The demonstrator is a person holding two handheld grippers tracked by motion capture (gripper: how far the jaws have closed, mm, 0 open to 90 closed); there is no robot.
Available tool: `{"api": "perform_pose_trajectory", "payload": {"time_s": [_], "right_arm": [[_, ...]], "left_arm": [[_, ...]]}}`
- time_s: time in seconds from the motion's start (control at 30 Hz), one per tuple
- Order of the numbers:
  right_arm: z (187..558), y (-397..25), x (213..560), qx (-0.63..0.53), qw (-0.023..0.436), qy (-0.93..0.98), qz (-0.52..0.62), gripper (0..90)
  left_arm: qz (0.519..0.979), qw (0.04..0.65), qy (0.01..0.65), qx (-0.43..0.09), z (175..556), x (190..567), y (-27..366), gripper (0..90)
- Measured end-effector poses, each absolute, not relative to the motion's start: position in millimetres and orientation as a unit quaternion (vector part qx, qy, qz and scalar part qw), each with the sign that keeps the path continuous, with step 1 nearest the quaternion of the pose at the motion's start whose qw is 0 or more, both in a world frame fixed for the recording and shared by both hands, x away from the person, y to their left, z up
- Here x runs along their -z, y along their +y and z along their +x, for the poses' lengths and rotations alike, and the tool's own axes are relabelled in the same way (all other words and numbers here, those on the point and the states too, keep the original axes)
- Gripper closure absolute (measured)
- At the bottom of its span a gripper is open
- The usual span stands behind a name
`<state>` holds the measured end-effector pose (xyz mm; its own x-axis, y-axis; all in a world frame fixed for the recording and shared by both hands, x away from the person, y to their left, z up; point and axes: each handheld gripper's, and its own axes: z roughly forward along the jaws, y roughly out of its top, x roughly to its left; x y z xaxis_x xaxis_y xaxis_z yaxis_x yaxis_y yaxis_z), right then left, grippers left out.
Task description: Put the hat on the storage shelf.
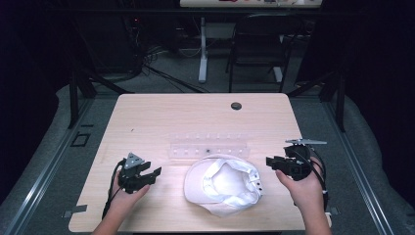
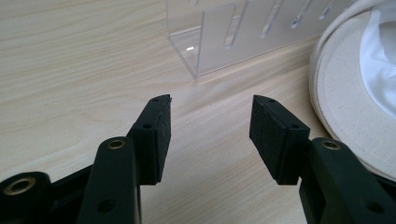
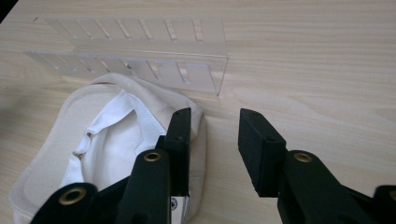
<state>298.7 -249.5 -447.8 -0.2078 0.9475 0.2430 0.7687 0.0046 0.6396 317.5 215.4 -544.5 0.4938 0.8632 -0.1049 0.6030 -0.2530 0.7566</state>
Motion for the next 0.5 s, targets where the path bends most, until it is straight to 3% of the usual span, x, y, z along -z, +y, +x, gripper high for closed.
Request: {"api": "perform_pose_trajectory", "payload": {"time_s": [0.27,0.5], "right_arm": [[297.9,-247.3,447.8,-0.324,0.112,0.703,0.623,66.4],[295.8,-236.8,436.1,-0.323,0.106,0.717,0.608,61.1]], "left_arm": [[0.772,0.386,0.477,-0.167,316.7,543.8,214.8,52.0],[0.771,0.392,0.472,-0.168,315.4,544.4,209.7,51.9]]}}
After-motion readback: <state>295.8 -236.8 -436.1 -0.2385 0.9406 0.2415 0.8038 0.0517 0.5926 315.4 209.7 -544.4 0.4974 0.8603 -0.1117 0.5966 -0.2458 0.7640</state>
